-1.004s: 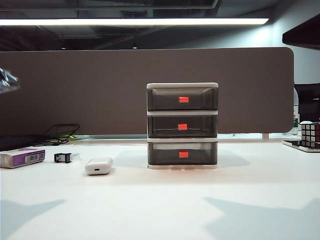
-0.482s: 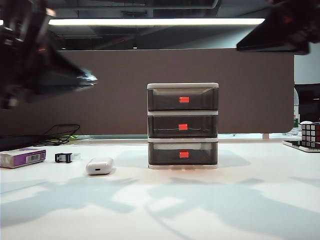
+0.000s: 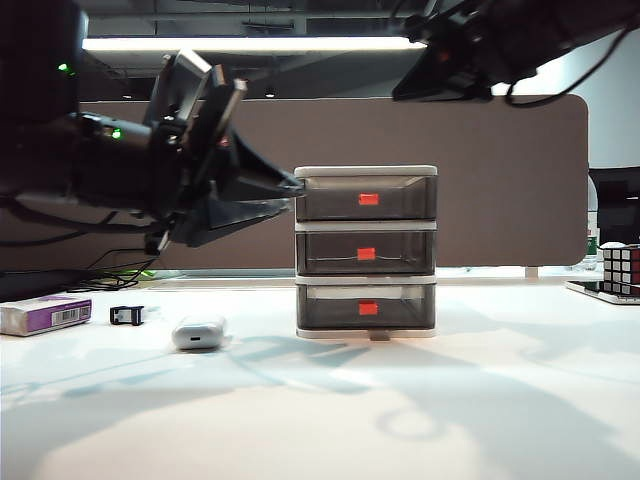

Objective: Open the second layer of the drawer on the table, pick up the earphone case on the table and put it in, and finally close the drawer.

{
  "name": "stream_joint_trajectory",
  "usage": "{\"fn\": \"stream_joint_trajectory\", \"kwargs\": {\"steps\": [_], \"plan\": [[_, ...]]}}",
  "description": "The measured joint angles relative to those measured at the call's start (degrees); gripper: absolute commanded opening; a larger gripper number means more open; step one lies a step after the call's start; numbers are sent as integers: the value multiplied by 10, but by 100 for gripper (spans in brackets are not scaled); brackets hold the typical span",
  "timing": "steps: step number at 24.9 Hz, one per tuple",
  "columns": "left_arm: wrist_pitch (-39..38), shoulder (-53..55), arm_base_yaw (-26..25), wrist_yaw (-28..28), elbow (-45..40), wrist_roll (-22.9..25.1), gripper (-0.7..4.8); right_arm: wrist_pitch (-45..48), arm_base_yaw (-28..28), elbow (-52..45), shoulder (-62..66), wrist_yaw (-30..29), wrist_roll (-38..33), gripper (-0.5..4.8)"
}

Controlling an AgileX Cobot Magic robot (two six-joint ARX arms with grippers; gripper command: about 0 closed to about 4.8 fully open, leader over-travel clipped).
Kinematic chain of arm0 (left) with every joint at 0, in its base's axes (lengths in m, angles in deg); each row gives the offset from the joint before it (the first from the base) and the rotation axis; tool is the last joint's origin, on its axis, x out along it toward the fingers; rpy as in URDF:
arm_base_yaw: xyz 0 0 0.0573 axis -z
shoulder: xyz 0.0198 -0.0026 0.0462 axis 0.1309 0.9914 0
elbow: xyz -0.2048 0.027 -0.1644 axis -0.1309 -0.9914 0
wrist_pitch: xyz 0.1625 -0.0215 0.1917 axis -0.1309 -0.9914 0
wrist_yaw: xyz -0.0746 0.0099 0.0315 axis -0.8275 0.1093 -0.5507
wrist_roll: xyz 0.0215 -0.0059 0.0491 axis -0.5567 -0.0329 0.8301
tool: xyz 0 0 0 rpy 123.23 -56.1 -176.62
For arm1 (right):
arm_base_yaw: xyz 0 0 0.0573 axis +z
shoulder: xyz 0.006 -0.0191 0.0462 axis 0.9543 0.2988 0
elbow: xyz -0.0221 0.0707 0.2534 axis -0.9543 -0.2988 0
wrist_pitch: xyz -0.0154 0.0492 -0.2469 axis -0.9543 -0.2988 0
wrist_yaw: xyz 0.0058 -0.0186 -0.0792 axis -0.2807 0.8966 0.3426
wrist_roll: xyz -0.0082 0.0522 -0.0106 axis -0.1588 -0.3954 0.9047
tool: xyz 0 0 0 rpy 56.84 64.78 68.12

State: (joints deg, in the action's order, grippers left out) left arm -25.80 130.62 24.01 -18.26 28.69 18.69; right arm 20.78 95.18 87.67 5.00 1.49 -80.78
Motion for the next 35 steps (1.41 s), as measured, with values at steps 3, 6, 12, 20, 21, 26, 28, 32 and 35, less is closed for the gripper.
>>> {"fn": "stream_joint_trajectory", "kwargs": {"steps": [3,6,12,20,21,26,28,32,35], "plan": [[2,0,24,36,0,17,99,-1,0,31,34,-9,2,-4],[3,0,65,122,0,31,119,-1,0,63,65,-13,2,-4],[182,129,143,278,3,-15,121,0,0,92,102,-14,22,-4],[197,224,239,454,77,-155,122,0,-4,101,113,-13,60,-4],[198,231,244,463,95,-156,122,0,-4,101,117,-13,62,-4],[198,264,249,475,150,-173,193,-19,-4,105,135,-23,63,-4],[198,272,248,480,157,-181,199,-22,-4,105,135,-24,64,-4],[198,274,248,496,155,-191,272,-22,-4,105,136,-25,66,-4],[198,274,249,507,155,-191,271,-21,-4,105,138,-26,75,-4]]}}
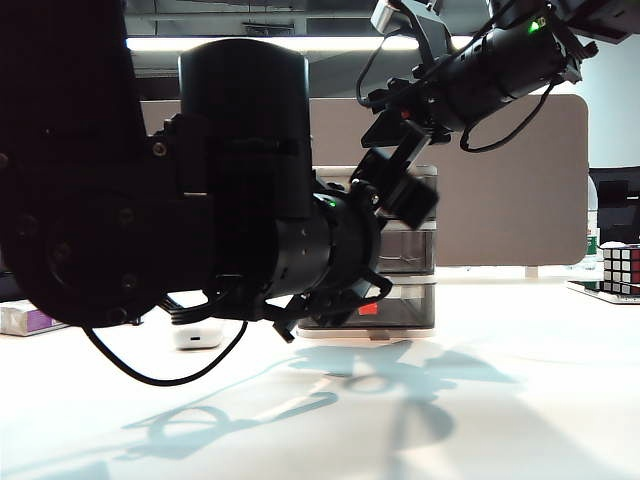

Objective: Open the second layer of the drawer on the table, pick up the earphone case on the table and put it in, and finally close the drawer.

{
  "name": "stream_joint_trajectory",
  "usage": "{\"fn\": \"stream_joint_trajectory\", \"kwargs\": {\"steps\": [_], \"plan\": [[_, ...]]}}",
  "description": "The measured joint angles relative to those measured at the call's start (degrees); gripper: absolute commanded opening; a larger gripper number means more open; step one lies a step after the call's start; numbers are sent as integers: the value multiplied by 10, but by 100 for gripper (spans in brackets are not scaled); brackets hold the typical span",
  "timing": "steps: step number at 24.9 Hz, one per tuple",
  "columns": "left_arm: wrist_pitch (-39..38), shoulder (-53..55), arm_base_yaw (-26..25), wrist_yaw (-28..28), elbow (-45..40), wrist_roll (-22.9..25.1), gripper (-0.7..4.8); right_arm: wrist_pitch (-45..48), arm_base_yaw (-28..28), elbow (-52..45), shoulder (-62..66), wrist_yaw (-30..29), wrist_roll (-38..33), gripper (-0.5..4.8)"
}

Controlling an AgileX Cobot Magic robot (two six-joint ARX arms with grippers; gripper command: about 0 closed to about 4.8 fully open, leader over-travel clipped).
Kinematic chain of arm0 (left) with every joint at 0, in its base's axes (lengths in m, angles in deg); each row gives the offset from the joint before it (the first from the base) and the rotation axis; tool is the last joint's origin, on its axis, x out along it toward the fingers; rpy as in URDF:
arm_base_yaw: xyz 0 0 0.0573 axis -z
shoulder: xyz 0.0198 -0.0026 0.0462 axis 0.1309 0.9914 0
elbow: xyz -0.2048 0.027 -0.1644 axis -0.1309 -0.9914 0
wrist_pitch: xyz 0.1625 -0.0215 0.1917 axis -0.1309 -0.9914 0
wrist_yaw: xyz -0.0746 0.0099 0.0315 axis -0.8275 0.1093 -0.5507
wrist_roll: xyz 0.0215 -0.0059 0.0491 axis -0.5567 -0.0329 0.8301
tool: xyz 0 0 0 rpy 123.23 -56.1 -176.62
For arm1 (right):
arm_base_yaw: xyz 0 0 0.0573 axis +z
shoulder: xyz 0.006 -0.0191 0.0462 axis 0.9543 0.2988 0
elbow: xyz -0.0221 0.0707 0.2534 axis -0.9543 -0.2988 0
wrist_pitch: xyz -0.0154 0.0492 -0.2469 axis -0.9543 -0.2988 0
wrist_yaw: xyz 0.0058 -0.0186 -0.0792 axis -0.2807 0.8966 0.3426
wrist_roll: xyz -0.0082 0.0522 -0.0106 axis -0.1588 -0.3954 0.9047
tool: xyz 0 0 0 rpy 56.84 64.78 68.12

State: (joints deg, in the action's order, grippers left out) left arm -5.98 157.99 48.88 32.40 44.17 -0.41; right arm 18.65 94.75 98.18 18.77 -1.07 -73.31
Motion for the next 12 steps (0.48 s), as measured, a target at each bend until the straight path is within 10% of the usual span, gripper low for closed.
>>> {"fn": "stream_joint_trajectory", "kwargs": {"steps": [12], "plan": [[-10,2,0,106,0,-17,269,1,0,23,42,0,6,-4]]}}
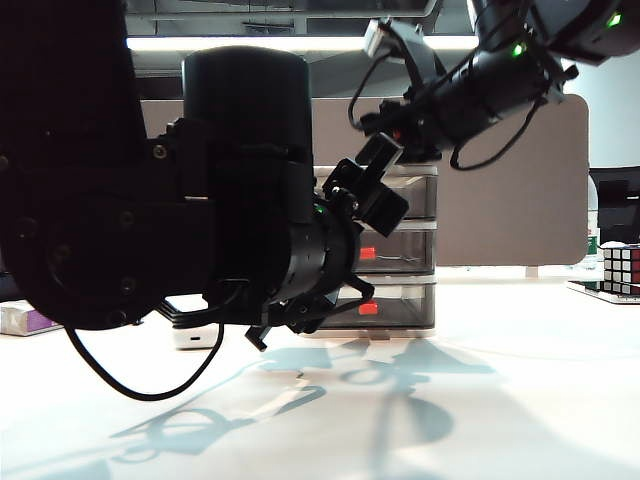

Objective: Open the second layer of the drawer on the table, pick up the earphone case on the table and put it in, and finally close the drawer.

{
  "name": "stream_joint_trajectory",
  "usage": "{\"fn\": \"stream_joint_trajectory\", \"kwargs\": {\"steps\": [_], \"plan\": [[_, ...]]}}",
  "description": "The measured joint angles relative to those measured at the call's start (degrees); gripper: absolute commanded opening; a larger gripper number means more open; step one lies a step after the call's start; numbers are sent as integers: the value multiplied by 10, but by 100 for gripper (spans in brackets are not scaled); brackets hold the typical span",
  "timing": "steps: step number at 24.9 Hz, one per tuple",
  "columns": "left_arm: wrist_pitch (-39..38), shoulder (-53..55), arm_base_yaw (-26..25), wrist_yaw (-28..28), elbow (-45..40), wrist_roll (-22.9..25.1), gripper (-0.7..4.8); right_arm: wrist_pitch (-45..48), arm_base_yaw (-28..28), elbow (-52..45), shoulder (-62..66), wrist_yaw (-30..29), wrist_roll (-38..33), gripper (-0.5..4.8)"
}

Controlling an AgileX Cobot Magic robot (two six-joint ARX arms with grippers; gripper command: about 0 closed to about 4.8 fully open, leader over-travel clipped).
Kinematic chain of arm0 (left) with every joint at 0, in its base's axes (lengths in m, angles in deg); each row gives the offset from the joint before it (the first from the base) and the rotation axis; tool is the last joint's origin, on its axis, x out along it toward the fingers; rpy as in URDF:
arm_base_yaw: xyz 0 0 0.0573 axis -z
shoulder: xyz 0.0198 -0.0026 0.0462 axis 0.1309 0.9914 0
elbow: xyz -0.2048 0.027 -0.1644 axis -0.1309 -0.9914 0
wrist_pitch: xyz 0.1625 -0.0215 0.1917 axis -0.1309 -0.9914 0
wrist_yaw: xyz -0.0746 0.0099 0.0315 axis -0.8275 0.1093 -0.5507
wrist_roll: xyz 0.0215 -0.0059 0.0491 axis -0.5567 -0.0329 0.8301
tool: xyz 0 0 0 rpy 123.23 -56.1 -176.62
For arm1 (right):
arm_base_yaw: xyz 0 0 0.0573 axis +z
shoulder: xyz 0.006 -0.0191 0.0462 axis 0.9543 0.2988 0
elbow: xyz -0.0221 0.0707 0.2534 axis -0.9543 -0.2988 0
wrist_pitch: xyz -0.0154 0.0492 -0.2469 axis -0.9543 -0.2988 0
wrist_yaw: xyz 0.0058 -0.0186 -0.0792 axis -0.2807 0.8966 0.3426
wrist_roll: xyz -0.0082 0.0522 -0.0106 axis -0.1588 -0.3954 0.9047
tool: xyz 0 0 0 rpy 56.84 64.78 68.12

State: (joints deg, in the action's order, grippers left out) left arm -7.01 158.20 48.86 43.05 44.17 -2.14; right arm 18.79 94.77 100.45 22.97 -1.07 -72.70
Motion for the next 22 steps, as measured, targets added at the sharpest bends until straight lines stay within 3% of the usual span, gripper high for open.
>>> {"fn": "stream_joint_trajectory", "kwargs": {"steps": [13,16,22], "plan": [[-10,0,0,1,3,-2,267,-2,0,5,12,-2,-7,-4],[-13,0,0,1,5,-2,176,-3,0,5,12,-2,-8,-4],[-16,0,0,1,5,-2,142,-3,0,5,12,-2,-8,-4]]}}
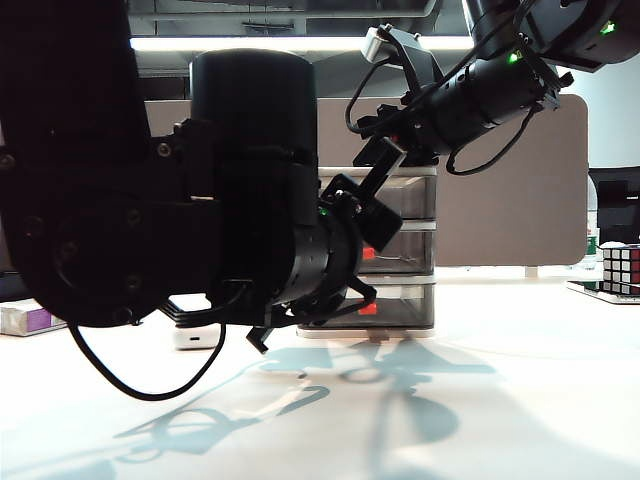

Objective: Open the second layer of the drawer on the table, pick up the earphone case on the table and put it in, and finally close the drawer.

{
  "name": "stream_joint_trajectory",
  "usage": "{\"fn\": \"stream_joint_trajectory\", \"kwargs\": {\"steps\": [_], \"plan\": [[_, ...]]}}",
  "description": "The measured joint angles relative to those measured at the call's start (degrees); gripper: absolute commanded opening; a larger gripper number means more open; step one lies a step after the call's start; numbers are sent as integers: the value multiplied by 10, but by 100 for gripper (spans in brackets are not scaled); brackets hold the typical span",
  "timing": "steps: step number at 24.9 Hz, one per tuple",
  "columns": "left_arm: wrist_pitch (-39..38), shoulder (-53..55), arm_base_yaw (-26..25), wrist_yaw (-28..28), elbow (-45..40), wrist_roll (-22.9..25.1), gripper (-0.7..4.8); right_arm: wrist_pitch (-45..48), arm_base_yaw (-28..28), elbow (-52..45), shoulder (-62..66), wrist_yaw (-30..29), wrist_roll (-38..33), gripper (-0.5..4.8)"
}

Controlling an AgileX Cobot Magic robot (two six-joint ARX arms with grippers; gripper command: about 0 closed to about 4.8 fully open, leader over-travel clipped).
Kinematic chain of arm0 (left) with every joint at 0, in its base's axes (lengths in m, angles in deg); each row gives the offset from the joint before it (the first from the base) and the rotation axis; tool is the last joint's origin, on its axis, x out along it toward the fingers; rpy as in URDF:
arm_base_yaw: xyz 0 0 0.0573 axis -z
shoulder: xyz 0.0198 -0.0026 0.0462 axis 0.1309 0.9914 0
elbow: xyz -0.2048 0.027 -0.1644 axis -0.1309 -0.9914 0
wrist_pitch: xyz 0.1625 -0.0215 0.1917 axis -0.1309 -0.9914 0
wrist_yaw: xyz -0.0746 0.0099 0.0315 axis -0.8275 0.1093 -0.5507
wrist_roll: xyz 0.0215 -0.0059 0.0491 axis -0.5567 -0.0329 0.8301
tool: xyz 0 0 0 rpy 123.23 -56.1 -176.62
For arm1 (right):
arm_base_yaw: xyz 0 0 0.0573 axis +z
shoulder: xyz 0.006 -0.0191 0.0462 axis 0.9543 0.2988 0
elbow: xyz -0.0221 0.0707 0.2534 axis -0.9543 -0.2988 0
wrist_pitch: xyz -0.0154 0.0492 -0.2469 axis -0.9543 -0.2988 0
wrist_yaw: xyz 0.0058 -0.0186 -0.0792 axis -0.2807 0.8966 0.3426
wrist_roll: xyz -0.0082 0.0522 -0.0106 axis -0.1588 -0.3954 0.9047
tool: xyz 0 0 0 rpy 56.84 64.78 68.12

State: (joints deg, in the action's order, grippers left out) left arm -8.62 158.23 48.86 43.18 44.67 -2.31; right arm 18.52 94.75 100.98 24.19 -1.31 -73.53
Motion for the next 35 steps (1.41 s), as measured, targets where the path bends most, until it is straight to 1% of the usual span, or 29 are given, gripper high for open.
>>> {"fn": "stream_joint_trajectory", "kwargs": {"steps": [10,13,14,18,21,29,31,33,35], "plan": [[-1,0,-6,0,1,0,137,0,0,0,0,0,0,-4],[-1,0,-7,0,1,0,72,0,0,0,0,0,0,-4],[-1,0,-8,0,1,0,66,0,0,0,0,0,0,-4],[0,3,-8,-2,5,0,67,0,0,0,0,0,0,-4],[-2,17,-9,-22,21,0,67,0,0,0,0,0,0,-4],[-5,22,-9,-22,26,0,64,0,0,0,0,0,0,-4],[-5,22,-9,-21,26,0,40,0,0,0,0,0,0,-4],[-5,22,-9,-21,26,0,-7,0,0,0,0,0,0,-4],[-5,22,-9,-20,26,0,-6,0,0,0,0,0,0,-4]]}}
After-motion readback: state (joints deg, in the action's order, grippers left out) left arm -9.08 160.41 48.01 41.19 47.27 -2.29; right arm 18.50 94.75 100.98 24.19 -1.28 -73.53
